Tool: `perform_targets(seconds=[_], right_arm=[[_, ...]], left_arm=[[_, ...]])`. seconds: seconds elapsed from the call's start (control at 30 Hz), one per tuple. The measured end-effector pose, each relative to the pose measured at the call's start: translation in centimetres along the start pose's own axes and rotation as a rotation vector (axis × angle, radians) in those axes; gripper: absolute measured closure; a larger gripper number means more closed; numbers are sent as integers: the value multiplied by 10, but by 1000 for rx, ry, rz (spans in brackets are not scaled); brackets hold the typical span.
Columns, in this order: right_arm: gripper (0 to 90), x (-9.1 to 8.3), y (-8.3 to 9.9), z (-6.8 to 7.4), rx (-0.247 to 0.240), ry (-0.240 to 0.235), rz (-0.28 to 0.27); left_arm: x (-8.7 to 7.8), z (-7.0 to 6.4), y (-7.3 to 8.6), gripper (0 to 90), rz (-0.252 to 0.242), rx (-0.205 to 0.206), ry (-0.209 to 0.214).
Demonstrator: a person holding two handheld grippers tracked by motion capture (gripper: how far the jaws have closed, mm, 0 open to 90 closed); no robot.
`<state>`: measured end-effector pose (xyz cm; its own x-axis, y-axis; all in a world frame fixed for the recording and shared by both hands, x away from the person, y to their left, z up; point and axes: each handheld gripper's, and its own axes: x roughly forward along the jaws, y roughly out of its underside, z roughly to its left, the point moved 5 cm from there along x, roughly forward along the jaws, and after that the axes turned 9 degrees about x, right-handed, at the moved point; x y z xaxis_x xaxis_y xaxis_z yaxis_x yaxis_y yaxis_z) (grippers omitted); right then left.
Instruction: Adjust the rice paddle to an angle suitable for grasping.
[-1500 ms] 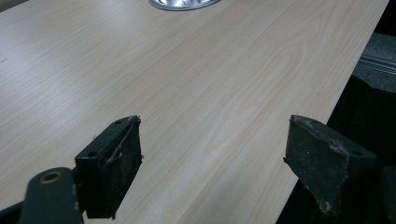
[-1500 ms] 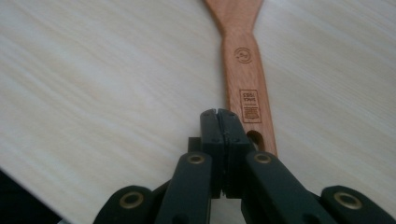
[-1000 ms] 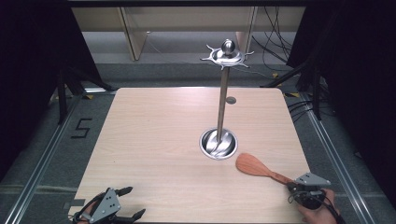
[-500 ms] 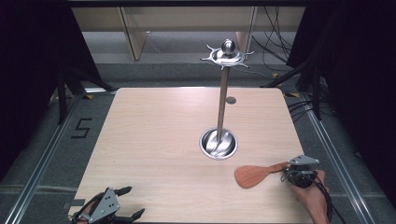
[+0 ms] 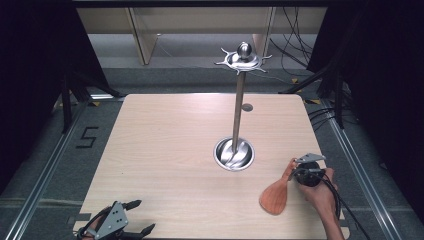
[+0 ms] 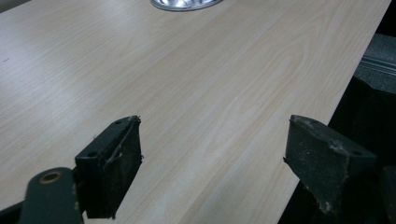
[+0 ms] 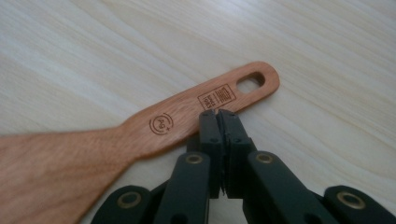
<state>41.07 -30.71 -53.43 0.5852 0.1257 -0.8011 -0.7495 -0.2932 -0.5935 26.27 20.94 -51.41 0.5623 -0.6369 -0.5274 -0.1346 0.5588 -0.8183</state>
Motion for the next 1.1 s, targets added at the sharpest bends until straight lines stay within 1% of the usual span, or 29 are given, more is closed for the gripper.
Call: perform_targets(seconds=[0.03,0.07,0.1,0.13,0.17,0.2,0.23,0.27,0.3,0.33,0.37,0.4,0.47,0.5,0.53,0.57,0.6,0.67,0.7,0.77,0.8,0.83,0.87,0.9,0.97,1.0,1.03,1.07,1.1], right_arm=[[897,1,-1,2,5,-2,4],[894,3,-3,4,-18,-3,-3],[894,5,-5,6,-23,-8,-4],[894,5,-5,6,-23,-8,-4],[894,5,-8,10,-17,-10,8],[894,6,-9,12,-26,-9,13],[894,8,-12,16,-48,-10,10],[894,8,-13,18,-36,-15,13],[894,8,-13,18,-36,-15,13],[894,9,-14,19,-57,-12,9],[893,9,-15,21,-46,-16,20],[893,9,-15,22,-46,-19,20],[889,10,-16,25,-67,-20,18],[889,10,-16,25,-67,-20,18],[888,11,-17,27,-82,-26,9],[888,11,-17,27,-82,-26,9],[885,10,-17,31,-70,-32,26],[883,10,-17,31,-71,-33,25],[879,11,-17,30,-86,-28,18],[861,10,-18,31,-80,-31,18],[826,6,-20,32,-57,-38,15],[826,6,-20,32,-57,-38,15],[779,1,-24,32,-38,-49,8],[779,1,-24,32,-38,-49,8],[735,-2,-27,33,-20,-61,12],[673,-3,-31,36,7,-77,31],[673,-3,-31,36,7,-77,31],[652,-3,-32,36,0,-77,31],[606,-1,-35,40,18,-83,65]], left_arm=[[0,0,0,179,0,0,0],[0,0,0,180,0,3,0],[0,0,0,180,-1,1,0],[0,0,0,179,-1,1,0],[0,0,0,179,-12,-2,-5],[0,0,-1,179,-11,1,-8],[1,-1,-1,180,-24,-14,-8],[1,-1,-1,180,-23,-12,-8],[1,-1,-1,179,-23,-12,-8],[1,-1,-1,179,-23,-12,-8],[0,0,-1,179,-18,-6,-8],[0,0,-1,180,-15,0,-8],[0,0,-1,179,-14,1,-7],[0,0,-1,179,-14,1,-7],[0,0,-1,179,-14,-2,-5],[0,0,-1,179,-14,-2,-5],[0,-1,-1,179,-18,-9,-6],[0,0,-1,179,-11,0,-6],[0,0,-1,179,-12,-2,-7],[0,-1,-1,180,-12,-3,-6],[0,1,0,180,-6,6,-7],[0,1,0,179,-6,6,-7],[0,1,0,179,-4,5,-6],[0,0,0,179,2,-3,1],[0,-1,-1,179,-15,-14,0],[-1,0,-1,179,-11,1,-2],[-1,0,-1,179,-11,-6,2],[-1,0,-1,179,-11,-5,2],[-1,1,-1,179,-12,22,3]])
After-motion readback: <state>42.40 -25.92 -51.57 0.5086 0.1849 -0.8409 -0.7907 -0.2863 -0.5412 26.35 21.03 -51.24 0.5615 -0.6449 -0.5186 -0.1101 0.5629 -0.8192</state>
